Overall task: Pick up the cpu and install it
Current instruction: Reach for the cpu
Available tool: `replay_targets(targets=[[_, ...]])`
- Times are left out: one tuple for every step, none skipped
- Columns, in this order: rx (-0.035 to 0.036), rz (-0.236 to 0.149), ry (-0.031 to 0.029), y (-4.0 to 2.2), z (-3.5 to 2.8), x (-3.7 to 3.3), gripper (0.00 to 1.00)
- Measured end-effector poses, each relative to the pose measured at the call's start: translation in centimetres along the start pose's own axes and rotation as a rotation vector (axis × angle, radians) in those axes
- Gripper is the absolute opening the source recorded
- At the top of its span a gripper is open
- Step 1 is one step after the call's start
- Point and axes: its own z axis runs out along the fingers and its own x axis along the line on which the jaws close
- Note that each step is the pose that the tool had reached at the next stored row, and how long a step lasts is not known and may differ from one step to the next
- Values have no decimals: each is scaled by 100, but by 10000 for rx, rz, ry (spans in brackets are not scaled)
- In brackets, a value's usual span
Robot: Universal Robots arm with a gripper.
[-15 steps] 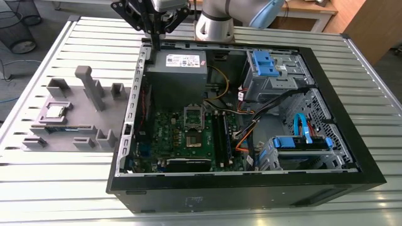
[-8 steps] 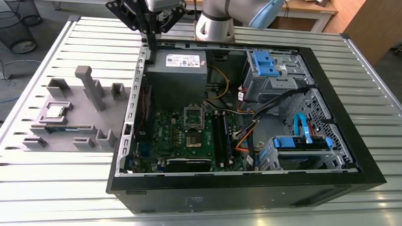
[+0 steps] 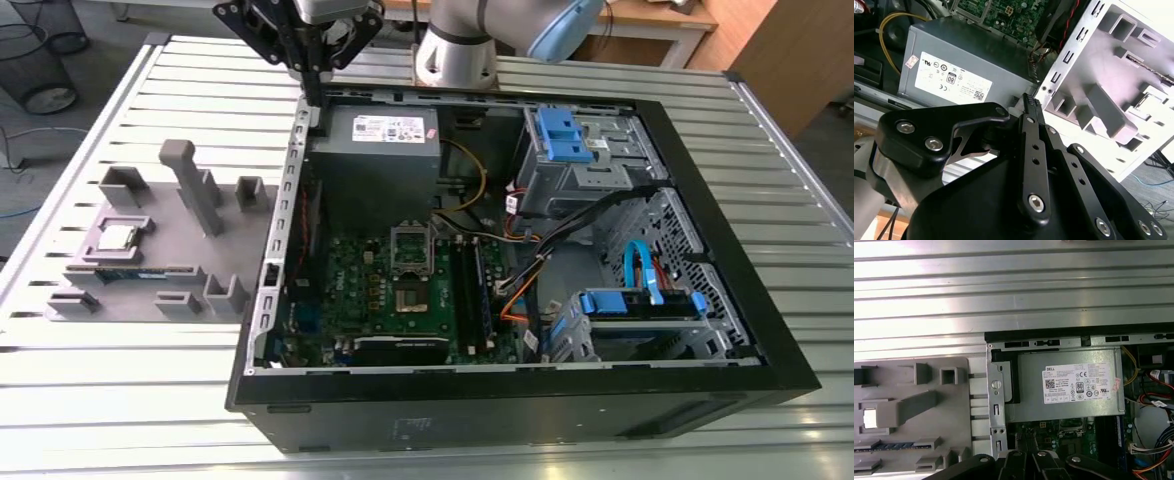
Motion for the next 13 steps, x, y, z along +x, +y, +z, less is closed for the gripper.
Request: replay_targets(targets=[[0,0,0,-1,0,9,11],[0,0,0,-1,-1,19,11],[0,0,0,-2,-1,28,11],[0,0,0,-3,-1,37,11],[0,0,0,-4,-1,46,11],[0,0,0,-4,-2,55,11],[0,0,0,-5,-2,64,11],[0,0,0,-5,-2,73,11],[0,1,0,-6,-2,82,11],[1,1,1,-7,-3,92,11],[1,1,1,-7,-3,101,11],[1,1,1,-8,-3,110,11],[0,1,0,-9,-3,120,11]])
